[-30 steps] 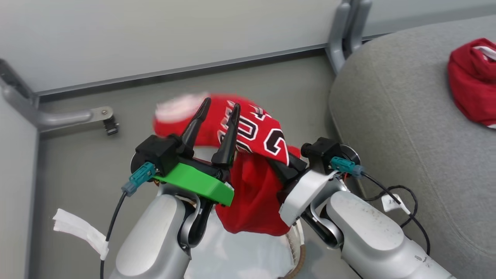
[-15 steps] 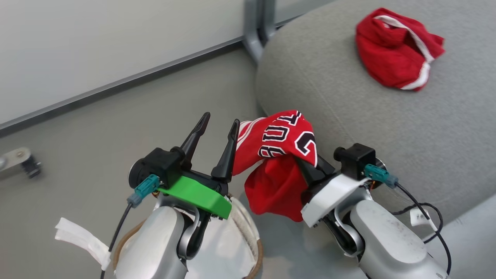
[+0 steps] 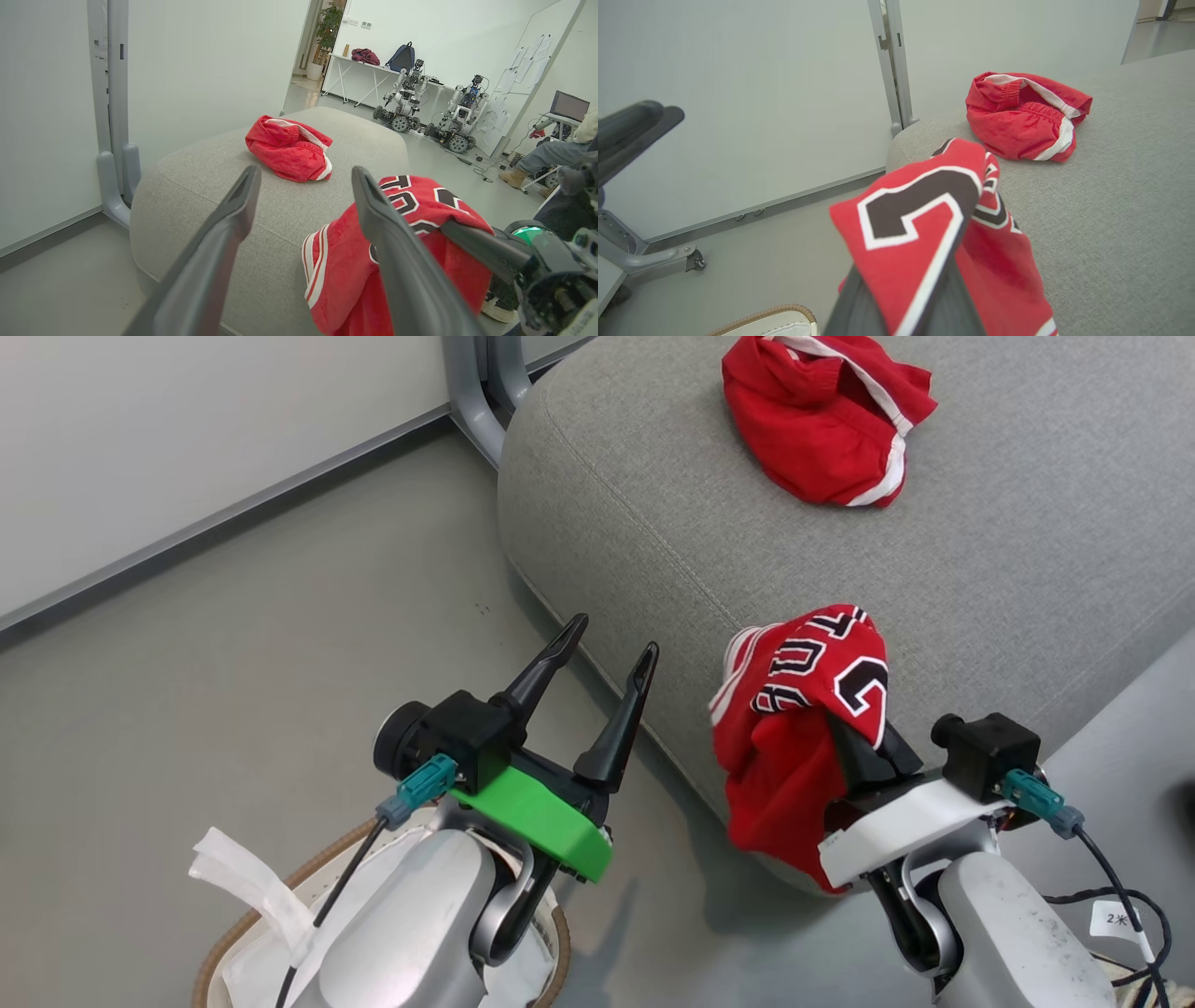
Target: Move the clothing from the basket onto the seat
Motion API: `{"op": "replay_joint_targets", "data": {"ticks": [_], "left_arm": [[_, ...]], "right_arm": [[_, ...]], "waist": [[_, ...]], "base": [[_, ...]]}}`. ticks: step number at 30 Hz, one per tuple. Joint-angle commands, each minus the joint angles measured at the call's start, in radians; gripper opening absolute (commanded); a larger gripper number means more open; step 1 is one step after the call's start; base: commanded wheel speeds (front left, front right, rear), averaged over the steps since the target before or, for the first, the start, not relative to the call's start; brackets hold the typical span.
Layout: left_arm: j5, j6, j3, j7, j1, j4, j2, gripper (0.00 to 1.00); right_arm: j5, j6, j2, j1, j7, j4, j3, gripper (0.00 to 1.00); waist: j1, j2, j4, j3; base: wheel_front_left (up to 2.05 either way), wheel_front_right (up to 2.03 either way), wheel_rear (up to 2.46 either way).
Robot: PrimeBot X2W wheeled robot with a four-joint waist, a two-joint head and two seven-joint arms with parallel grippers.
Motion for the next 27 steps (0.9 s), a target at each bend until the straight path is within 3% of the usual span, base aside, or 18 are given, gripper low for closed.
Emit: {"op": "replay_joint_targets", "data": {"ticks": [1, 8, 15, 27], "left_arm": [[-0.01, 0.0, 0.001, 0.001, -0.004, -0.005, 0.013, 1.0], [0.004, 0.0, 0.006, 0.001, 0.01, -0.009, 0.053, 1.0], [0.033, 0.0, 0.056, 0.001, 0.026, -0.028, 0.117, 1.0], [0.043, 0.0, 0.058, 0.001, -0.028, -0.079, 0.182, 1.0]], "right_arm": [[-0.019, -0.001, -0.003, 0.006, -0.002, -0.006, 0.001, 0.0], [-0.077, -0.001, -0.075, -0.13, -0.002, 0.008, -0.024, 0.0], [-0.136, -0.001, -0.182, -0.395, -0.002, 0.094, -0.076, 0.0], [-0.272, -0.001, -0.381, -0.734, -0.001, 0.368, -0.283, 0.0]], "waist": [[0.0, -0.0001, -0.002, 0.008], [0.0, -0.0001, -0.002, 0.065], [0.0, -0.0001, 0.001, 0.155], [0.0, -0.0001, 0.134, 0.323]], "base": [[0.05, 0.05, 0.05], [0.0, 0.0, 0.0], [0.0, 0.0, 0.0], [0.0, 0.0, 0.0]]}}
